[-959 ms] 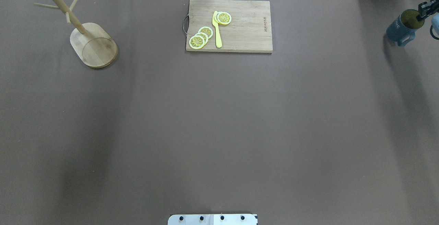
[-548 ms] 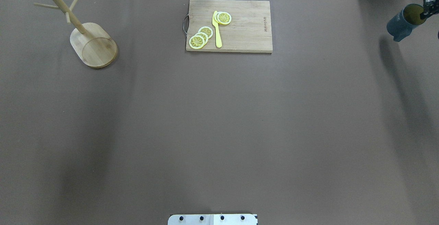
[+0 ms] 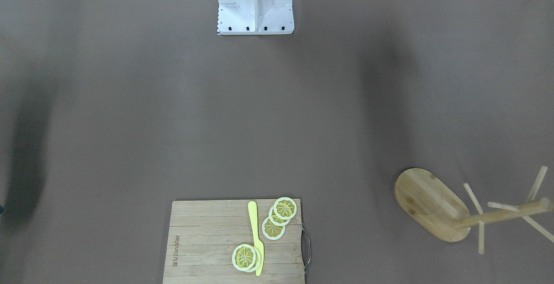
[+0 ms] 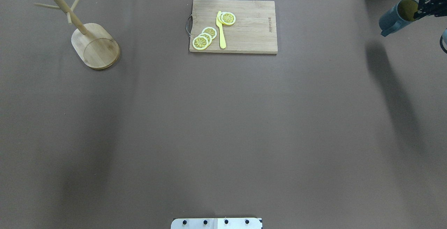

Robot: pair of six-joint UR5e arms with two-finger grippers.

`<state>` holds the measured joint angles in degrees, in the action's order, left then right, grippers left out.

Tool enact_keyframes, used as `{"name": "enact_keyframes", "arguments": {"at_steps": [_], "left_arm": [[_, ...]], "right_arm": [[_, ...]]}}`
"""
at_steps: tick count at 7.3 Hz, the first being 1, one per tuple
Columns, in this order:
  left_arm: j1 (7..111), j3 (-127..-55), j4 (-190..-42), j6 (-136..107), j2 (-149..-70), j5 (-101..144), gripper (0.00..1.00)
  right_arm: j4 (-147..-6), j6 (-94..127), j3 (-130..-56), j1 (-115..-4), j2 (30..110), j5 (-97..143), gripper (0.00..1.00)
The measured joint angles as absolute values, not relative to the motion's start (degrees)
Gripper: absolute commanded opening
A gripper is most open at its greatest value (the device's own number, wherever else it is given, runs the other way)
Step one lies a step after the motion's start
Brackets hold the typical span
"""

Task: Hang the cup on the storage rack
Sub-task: 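Carry the teal mug with the right gripper toward the table center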

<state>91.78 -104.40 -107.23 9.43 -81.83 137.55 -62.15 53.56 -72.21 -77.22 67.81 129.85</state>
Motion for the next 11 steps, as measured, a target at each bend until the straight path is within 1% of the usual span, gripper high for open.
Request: {"name": "enact_keyframes", "arguments": {"at_steps": [3,6,7,8,11], "left_arm": [[91.76,-104.31,-107.23,9.41,-81.83,137.55,0.99],[91.76,-104.09,-107.21,9.35,-81.82,137.55,0.99],[91.76,-103.92,-107.19,9.36,-81.83,137.55,0.99],[91.76,-103.82,-107.20,9.34,-81.83,137.55,0.99],[91.76,-103.72,-107.23,9.32,-81.83,137.55,0.99]], "right_arm": [[-63.66,72.20,-83.56,-69.67,69.02,126.75,0.00],[-78.12,86.87,-97.88,-58.47,68.51,117.81,0.00],[-81.89,92.02,-100.74,-54.80,67.52,115.57,0.00],[-84.89,97.52,-102.18,-51.09,65.99,113.13,0.00],[-93.74,115.50,-103.08,-41.70,58.82,107.94,0.00]]}}
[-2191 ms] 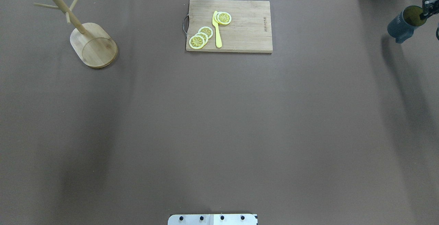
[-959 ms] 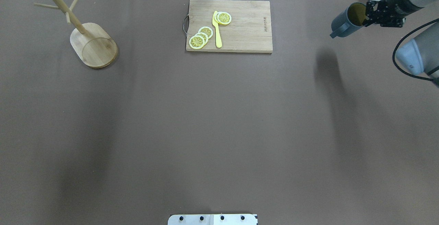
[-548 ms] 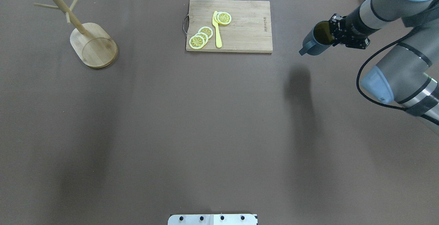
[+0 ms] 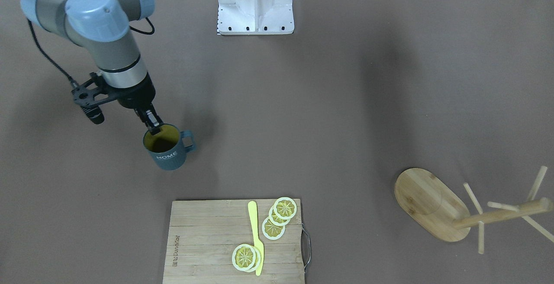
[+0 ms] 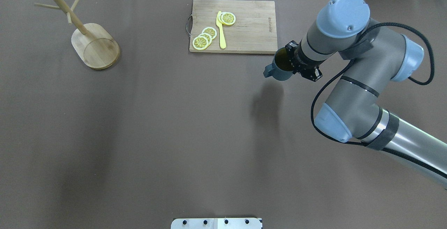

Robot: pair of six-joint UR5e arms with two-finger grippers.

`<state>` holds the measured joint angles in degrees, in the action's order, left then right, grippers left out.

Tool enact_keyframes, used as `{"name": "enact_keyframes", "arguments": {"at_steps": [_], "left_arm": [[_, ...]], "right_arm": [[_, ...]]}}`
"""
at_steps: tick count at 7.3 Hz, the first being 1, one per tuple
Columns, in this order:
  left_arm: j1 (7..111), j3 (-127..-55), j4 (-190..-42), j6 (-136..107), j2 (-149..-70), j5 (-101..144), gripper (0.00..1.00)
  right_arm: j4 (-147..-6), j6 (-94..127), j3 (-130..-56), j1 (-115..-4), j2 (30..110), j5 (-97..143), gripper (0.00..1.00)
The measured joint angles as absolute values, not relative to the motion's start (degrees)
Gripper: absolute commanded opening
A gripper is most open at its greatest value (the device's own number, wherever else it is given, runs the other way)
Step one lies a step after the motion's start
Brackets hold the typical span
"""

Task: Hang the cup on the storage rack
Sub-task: 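Carry the teal mug with the right gripper toward the table center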

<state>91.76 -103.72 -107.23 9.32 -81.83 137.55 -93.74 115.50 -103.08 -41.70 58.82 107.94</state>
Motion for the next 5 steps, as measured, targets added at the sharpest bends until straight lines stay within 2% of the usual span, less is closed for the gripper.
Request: {"name": "enact_keyframes", "arguments": {"at_steps": [5], "left_arm": [[91.76,-103.67,-107.23,9.37,-81.83,137.55,0.99]], "right_arm": [[-104.05,141.00,-102.50,-29.34,47.16,102.28,0.00]]}}
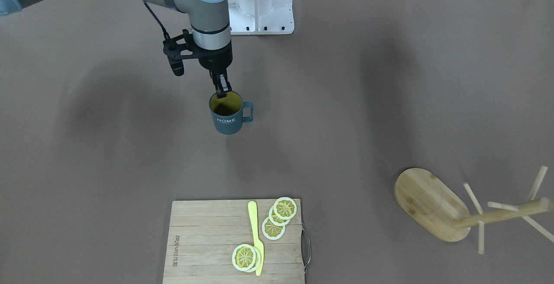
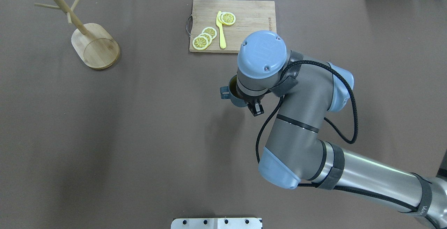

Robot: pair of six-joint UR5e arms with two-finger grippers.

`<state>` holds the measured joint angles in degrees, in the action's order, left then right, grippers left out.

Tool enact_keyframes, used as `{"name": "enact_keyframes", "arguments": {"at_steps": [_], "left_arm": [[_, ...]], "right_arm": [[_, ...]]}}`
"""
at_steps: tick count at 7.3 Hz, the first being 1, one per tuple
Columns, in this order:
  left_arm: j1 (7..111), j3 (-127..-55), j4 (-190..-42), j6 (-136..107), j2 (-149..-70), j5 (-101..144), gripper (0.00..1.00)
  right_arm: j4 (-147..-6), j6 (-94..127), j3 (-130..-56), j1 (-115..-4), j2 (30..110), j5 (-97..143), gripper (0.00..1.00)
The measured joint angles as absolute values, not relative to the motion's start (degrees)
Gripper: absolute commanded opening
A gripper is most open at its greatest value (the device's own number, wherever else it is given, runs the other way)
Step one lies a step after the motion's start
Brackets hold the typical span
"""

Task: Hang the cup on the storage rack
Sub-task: 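Carry the teal mug with the right gripper toward the table center, then set the mug down near the cutting board and withdraw the right arm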

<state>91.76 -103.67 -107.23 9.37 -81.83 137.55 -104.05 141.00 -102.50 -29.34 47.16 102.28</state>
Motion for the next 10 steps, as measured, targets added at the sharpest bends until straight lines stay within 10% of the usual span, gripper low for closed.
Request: {"name": "enact_keyframes", "arguments": {"at_steps": [7,8,9,10], "left_arm": [[91.76,-103.78,-107.17,9.35,-82.68,137.55,0.99],[91.76,-103.78,-107.11,9.33,-83.00,137.53,0.99],[91.76,-103.72,-107.03,9.30,-83.36,137.49,0.99],[91.76,-103.67,-106.99,9.24,-83.68,137.47,0.99]], "right_arm": [[-105.84,158.12,-86.44,-25.14,33.45,99.62,0.19],[-105.15,158.22,-85.49,-25.10,33.21,99.46,0.32],[-104.11,157.95,-84.59,-25.07,33.16,99.31,0.99],[-103.45,156.66,-84.22,-25.06,33.16,99.03,1.00]]}}
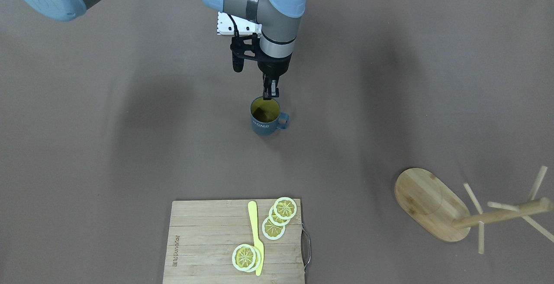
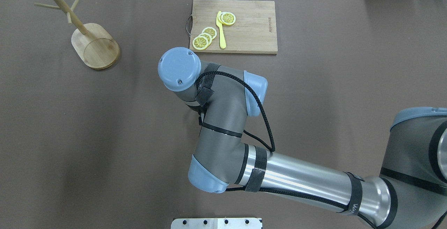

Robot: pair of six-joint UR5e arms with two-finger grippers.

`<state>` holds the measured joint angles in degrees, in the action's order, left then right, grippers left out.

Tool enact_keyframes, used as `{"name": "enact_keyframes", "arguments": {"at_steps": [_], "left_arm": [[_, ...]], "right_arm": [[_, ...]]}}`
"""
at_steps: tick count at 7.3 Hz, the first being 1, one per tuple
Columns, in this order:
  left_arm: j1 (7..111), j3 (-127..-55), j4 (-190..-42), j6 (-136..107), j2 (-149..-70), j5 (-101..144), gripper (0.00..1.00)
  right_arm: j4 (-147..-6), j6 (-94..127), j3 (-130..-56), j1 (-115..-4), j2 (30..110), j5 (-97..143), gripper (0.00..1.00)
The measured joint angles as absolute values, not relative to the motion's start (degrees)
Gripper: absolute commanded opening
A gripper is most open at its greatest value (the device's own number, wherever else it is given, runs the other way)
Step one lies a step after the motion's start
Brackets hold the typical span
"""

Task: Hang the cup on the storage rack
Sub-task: 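Set the mug down near the cutting board and withdraw the right arm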

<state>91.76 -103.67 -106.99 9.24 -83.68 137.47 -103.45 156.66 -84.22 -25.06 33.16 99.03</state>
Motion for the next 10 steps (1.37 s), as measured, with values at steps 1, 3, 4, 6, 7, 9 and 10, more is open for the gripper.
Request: {"name": "enact_keyframes", "arguments": {"at_steps": [1,3,4,6,7,9,10], "left_arm": [[91.76,-103.62,-106.93,9.18,-83.88,137.47,0.99],[91.76,-103.22,-106.92,9.09,-84.14,137.52,0.99],[91.76,-103.21,-106.95,8.91,-84.27,137.54,0.99],[91.76,-103.98,-108.17,6.91,-84.18,137.60,0.99],[91.74,-104.20,-110.46,5.81,-83.74,137.69,0.99],[91.29,-104.83,-112.50,1.41,-83.49,137.82,0.99],[90.32,-105.43,-112.80,-0.83,-83.53,138.01,0.98]], "right_arm": [[-103.28,154.29,-84.60,-25.09,33.31,98.73,1.00],[-103.47,147.13,-88.57,-26.98,35.32,99.58,1.00],[-103.56,142.14,-92.31,-29.06,38.05,100.99,1.00],[-103.65,131.15,-96.66,-34.54,43.13,104.47,1.00],[-103.66,123.82,-98.05,-37.88,45.83,106.85,1.00],[-103.68,105.77,-100.98,-45.01,52.62,111.01,1.00],[-103.65,94.58,-102.31,-49.00,56.58,113.24,1.00]]}}
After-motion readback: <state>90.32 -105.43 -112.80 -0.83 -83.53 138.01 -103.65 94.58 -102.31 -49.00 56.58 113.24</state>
